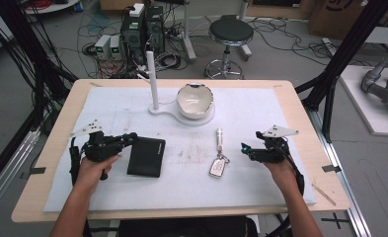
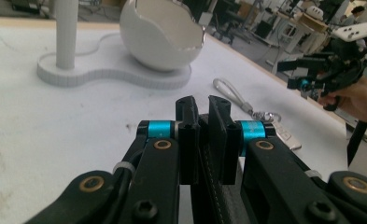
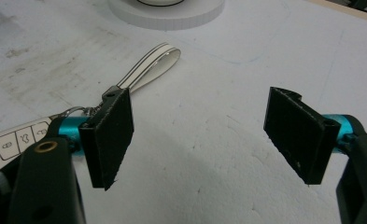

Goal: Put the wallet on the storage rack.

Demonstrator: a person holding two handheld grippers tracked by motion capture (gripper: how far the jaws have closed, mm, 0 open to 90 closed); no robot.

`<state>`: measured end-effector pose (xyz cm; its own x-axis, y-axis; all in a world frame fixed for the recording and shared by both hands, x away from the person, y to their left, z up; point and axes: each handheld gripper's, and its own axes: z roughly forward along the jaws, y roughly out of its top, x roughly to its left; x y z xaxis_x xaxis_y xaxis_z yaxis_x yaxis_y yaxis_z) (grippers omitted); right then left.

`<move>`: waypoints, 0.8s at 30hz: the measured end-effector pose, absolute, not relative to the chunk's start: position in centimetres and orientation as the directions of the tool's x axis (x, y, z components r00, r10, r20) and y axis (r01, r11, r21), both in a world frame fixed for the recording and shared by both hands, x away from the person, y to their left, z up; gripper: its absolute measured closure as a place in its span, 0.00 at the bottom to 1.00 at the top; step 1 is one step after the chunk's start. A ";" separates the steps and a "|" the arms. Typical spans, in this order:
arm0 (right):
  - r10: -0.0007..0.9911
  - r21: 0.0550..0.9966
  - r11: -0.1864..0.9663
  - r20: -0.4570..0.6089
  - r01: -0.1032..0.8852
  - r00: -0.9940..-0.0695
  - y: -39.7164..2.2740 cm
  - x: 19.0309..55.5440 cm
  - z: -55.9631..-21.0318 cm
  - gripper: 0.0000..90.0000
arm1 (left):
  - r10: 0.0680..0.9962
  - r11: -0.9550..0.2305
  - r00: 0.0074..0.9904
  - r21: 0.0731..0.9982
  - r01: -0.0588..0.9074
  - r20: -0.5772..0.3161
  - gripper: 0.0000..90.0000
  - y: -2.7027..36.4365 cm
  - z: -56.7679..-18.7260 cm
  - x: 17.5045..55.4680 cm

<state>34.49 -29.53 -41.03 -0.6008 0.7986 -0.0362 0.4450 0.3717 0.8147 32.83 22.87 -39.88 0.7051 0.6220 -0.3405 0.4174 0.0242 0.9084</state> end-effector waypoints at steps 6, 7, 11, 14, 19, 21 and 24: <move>0.772 0.828 0.377 -0.032 0.416 -0.635 -28.8 34.4 -40.7 0.27 | 0.596 -0.016 0.759 0.941 0.339 -0.264 0.91 21.1 -38.7 32.8; 0.765 0.831 0.379 -0.032 0.408 -0.644 -28.5 34.3 -40.6 0.27 | 0.590 -0.026 0.768 0.945 0.326 -0.249 0.91 20.6 -38.6 32.8; 0.701 0.837 0.402 -0.020 0.371 -0.713 -27.3 34.2 -40.3 0.27 | 0.541 -0.083 0.817 0.955 0.286 -0.198 0.92 18.7 -37.7 32.6; 0.625 0.843 0.418 0.004 0.338 -0.781 -25.4 34.4 -40.2 0.27 | 0.515 -0.127 0.842 0.957 0.263 -0.163 0.92 17.5 -37.2 32.5; 0.526 0.846 0.444 0.022 0.296 -0.850 -22.8 34.5 -40.1 0.28 | 0.465 -0.185 0.877 0.956 0.229 -0.120 0.92 16.2 -36.7 32.1; 0.475 0.843 0.465 0.021 0.271 -0.880 -21.2 34.5 -40.2 0.30 | 0.456 -0.202 0.883 0.954 0.223 -0.110 0.92 15.9 -36.6 32.0; 0.412 0.839 0.488 0.021 0.240 -0.911 -18.9 34.8 -40.2 0.32 | 0.445 -0.204 0.889 0.954 0.221 -0.110 0.92 15.6 -36.6 32.0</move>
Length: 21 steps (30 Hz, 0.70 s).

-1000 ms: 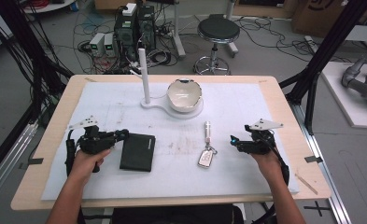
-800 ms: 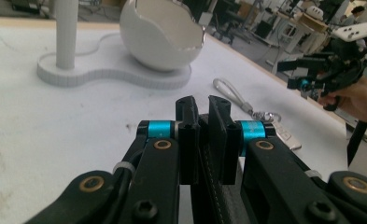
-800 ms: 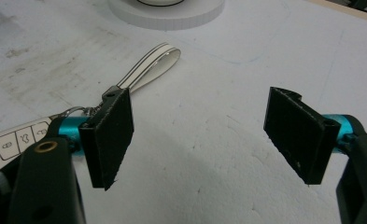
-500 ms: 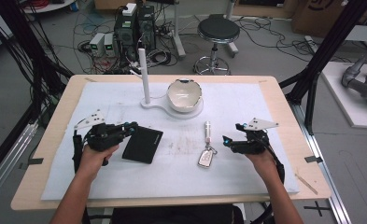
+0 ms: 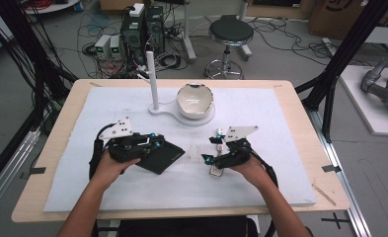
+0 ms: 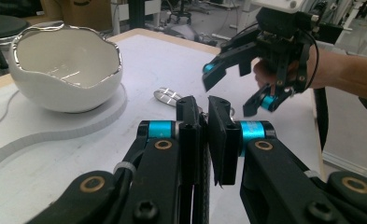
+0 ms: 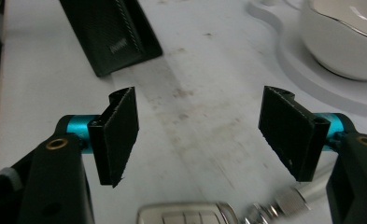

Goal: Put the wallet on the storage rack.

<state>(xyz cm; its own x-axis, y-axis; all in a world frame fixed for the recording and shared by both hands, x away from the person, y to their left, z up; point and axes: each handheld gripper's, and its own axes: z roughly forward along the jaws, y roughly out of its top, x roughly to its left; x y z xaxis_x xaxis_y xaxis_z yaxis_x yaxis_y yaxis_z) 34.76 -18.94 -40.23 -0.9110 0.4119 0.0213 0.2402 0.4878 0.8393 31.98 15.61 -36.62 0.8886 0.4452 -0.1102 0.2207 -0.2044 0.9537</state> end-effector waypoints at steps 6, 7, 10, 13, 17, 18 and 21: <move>0.309 0.856 0.475 0.052 0.202 -0.950 -16.0 35.3 -40.0 0.38 | 0.423 -0.216 0.901 0.954 0.206 -0.099 0.92 15.1 -36.7 31.9; 0.293 0.856 0.479 0.055 0.196 -0.955 -15.4 35.3 -40.0 0.39 | 0.420 -0.218 0.902 0.954 0.208 -0.101 0.92 15.1 -36.7 31.9; 0.250 0.847 0.503 0.046 0.171 -0.967 -13.6 35.5 -40.1 0.40 | 0.409 -0.219 0.907 0.953 0.209 -0.105 0.92 15.0 -36.6 31.8; 0.206 0.851 0.509 0.025 0.130 -0.978 -12.2 35.8 -40.3 0.50 | 0.403 -0.223 0.909 0.952 0.210 -0.106 0.92 15.0 -36.6 31.8; 0.158 0.841 0.534 -0.003 0.083 -0.988 -11.5 35.9 -40.5 0.78 | 0.412 -0.207 0.904 0.954 0.217 -0.116 0.91 15.1 -36.7 31.9; 0.153 0.842 0.534 -0.006 0.078 -0.988 -11.6 35.9 -40.4 0.84 | 0.425 -0.199 0.898 0.955 0.218 -0.116 0.91 15.2 -36.8 31.9; 0.139 0.850 0.519 0.026 0.095 -0.990 -12.1 36.0 -40.1 0.90 | 0.489 -0.165 0.862 0.956 0.244 -0.136 0.60 15.8 -37.2 32.3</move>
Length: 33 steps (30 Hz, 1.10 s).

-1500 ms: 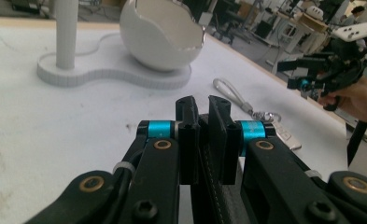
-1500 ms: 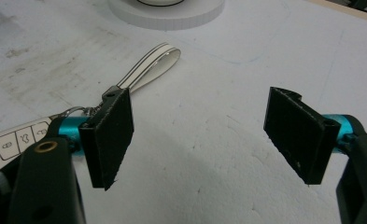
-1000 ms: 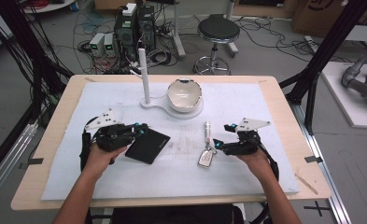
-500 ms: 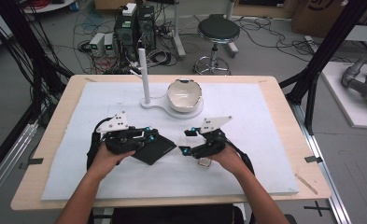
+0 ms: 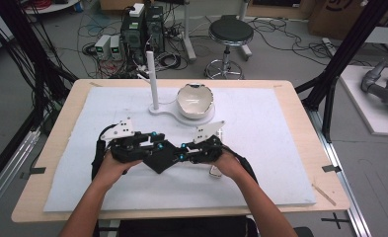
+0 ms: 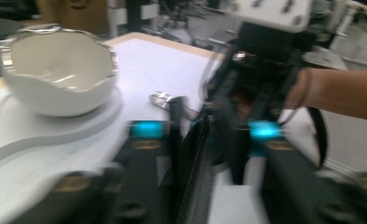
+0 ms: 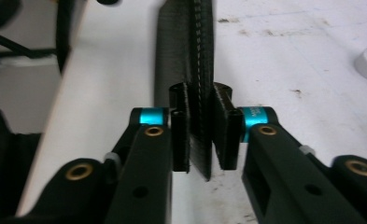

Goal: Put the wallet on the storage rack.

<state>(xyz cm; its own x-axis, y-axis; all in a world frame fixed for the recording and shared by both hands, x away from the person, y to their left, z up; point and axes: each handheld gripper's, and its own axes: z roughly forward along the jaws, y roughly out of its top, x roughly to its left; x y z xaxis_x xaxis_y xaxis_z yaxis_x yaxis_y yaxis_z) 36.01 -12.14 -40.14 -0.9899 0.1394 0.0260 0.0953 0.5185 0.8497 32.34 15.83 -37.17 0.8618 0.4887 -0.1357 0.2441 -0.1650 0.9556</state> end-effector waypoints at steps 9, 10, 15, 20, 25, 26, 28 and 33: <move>0.235 0.878 0.425 0.127 0.219 -0.964 -15.4 36.5 -40.6 0.91 | 0.562 -0.072 0.791 0.939 0.337 -0.241 0.40 18.6 -40.0 33.1; 0.241 0.885 0.403 0.144 0.234 -0.960 -15.7 36.6 -40.6 0.91 | 0.559 -0.070 0.791 0.936 0.344 -0.249 0.40 18.6 -40.3 33.2; 0.220 0.918 0.295 0.205 0.266 -0.954 -16.7 36.8 -40.1 0.91 | 0.521 -0.041 0.800 0.928 0.371 -0.297 0.41 17.7 -41.0 33.7; 0.186 0.930 0.253 0.223 0.266 -0.957 -16.4 36.5 -40.0 0.91 | 0.432 0.001 0.838 0.930 0.368 -0.332 0.55 16.6 -41.1 33.7; 0.206 0.928 0.245 0.234 0.282 -0.950 -16.7 36.6 -40.0 0.89 | 0.396 -0.008 0.869 0.946 0.325 -0.296 0.80 16.4 -40.7 33.3; 0.245 0.922 0.254 0.231 0.292 -0.942 -16.8 36.7 -40.0 0.84 | 0.402 -0.026 0.873 0.949 0.313 -0.277 0.84 16.2 -40.5 33.1; 0.257 0.919 0.267 0.223 0.290 -0.940 -16.9 36.7 -40.0 0.79 | 0.414 -0.066 0.881 0.958 0.280 -0.229 0.85 15.6 -40.1 32.8; 0.389 0.903 0.287 0.196 0.321 -0.900 -18.3 36.7 -39.6 0.47 | 0.461 -0.121 0.872 0.963 0.243 -0.162 0.85 15.3 -39.5 32.5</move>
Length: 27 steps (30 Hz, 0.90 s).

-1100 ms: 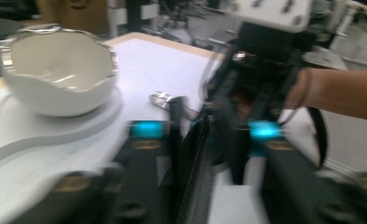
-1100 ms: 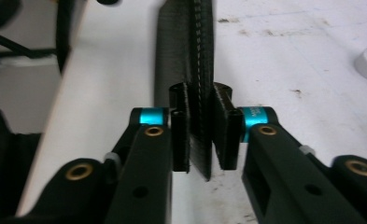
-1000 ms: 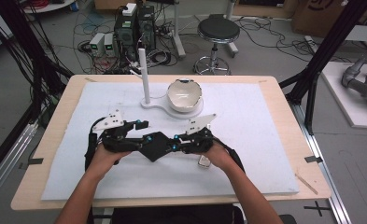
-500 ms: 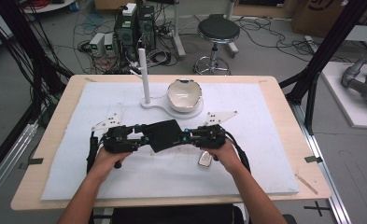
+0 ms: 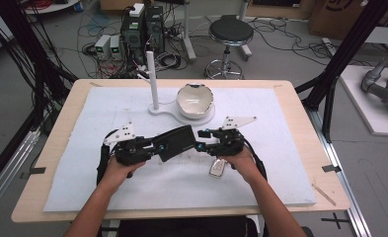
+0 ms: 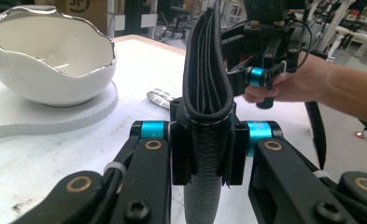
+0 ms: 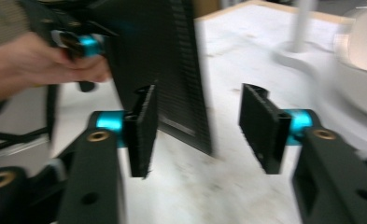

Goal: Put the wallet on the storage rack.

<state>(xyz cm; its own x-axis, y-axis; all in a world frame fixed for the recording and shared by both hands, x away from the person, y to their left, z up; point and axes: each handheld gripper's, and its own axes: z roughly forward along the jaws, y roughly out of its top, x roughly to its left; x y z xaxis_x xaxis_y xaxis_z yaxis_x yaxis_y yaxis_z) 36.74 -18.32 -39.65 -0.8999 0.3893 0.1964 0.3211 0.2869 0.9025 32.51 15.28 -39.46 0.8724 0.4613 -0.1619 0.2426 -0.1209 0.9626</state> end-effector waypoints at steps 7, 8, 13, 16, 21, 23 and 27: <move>0.535 0.898 0.326 0.082 0.295 -0.841 -22.3 35.7 -38.5 0.45 | 0.515 -0.156 0.848 0.960 0.232 -0.122 0.85 15.4 -38.0 32.7; 0.548 0.900 0.312 0.090 0.303 -0.831 -22.8 35.6 -38.3 0.44 | 0.509 -0.154 0.851 0.959 0.238 -0.129 0.85 15.4 -37.9 32.7; 0.490 0.930 0.266 0.097 0.255 -0.866 -23.1 35.5 -37.8 0.44 | 0.423 -0.171 0.892 0.952 0.254 -0.161 0.85 14.3 -38.2 32.8; 0.400 0.935 0.275 0.101 0.225 -0.911 -22.1 35.8 -37.8 0.47 | 0.377 -0.205 0.911 0.944 0.258 -0.167 0.85 13.7 -38.4 32.7; 0.285 0.937 0.284 0.118 0.202 -0.951 -20.6 36.0 -38.0 0.50 | 0.315 -0.266 0.933 0.927 0.264 -0.175 0.85 13.0 -38.8 32.7; 0.241 0.939 0.281 0.131 0.198 -0.962 -20.1 35.9 -38.0 0.53 | 0.291 -0.281 0.940 0.923 0.263 -0.179 0.85 12.7 -39.0 32.6; 0.168 0.934 0.316 0.119 0.168 -0.979 -19.1 35.8 -38.0 0.69 | 0.266 -0.306 0.947 0.916 0.258 -0.178 0.85 12.3 -39.1 32.5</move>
<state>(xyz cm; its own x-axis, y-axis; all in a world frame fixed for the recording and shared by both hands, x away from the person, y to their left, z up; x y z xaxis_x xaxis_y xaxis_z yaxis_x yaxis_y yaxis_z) 35.78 -19.07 -38.02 -0.9786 0.1678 0.1193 0.1681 0.3164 0.9336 32.50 12.35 -39.10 0.9473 0.2661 -0.1782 0.2583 -0.3062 0.9163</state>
